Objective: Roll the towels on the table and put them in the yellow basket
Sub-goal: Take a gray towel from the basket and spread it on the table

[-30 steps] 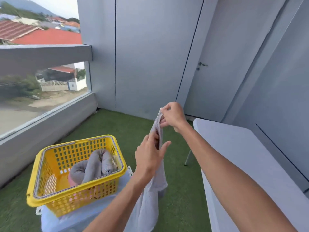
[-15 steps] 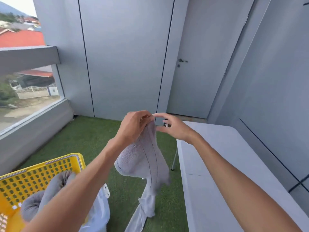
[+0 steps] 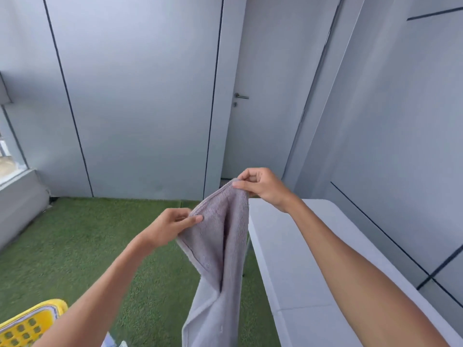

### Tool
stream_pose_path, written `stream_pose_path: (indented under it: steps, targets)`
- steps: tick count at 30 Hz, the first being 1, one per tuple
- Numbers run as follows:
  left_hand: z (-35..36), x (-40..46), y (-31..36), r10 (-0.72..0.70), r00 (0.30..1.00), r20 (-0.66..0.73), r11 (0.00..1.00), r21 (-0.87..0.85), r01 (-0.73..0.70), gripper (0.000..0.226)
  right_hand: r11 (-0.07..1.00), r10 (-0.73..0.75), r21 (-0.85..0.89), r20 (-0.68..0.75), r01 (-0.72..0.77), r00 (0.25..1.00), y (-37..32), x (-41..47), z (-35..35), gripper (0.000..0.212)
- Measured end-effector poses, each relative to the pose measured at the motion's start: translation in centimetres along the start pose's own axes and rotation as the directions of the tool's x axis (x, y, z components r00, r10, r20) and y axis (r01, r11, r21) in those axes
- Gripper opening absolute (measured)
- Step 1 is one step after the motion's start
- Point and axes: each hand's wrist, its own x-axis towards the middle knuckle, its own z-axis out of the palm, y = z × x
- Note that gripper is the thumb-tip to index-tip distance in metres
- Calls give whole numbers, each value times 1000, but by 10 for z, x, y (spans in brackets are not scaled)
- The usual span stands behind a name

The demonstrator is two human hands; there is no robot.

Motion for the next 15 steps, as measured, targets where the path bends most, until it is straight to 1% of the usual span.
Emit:
stream_pose_path:
  steps: [2, 4, 5, 6, 7, 9, 10, 11, 13, 15]
  targets:
    - [-24, 17, -11, -38, 995, -91, 992, -126, 26, 36, 1000, -1, -7, -58, 1, 998, 5, 18, -8, 12]
    - [-45, 36, -14, -63, 989, -136, 978, -206, 34, 49, 1000, 17, 11, -95, -16, 995, 12, 31, -12, 11]
    - [-52, 47, -11, -50, 987, -152, 973, -229, 14, 53, 1000, 28, 8, -88, -28, 996, 17, 38, -14, 12]
    - [-59, 59, -5, -18, 985, -171, 968, -251, -26, 51, 999, 41, -7, -53, -42, 998, 21, 45, -14, 14]
    - [-63, 72, 4, 24, 982, -188, 964, -257, -73, 45, 997, 67, -29, 18, -66, 998, 24, 53, -10, 18]
    - [-65, 99, 26, 77, 974, -212, 966, -226, -125, 31, 988, 143, -74, 183, -132, 973, 31, 72, 3, 27]
    - [-63, 113, 35, 99, 976, -196, 973, -187, -136, 27, 986, 159, -84, 241, -143, 957, 35, 82, 11, 31]
    - [-59, 127, 42, 115, 980, -160, 981, -137, -137, 25, 987, 156, -84, 268, -138, 951, 40, 93, 18, 33]
    - [-54, 150, 43, 127, 986, -111, 987, -81, -136, 26, 992, 119, -57, 232, -109, 965, 49, 117, 24, 35]
    - [-55, 172, 36, 117, 983, -141, 985, -107, -133, 29, 998, 60, 7, 160, -62, 985, 60, 143, 16, 31]
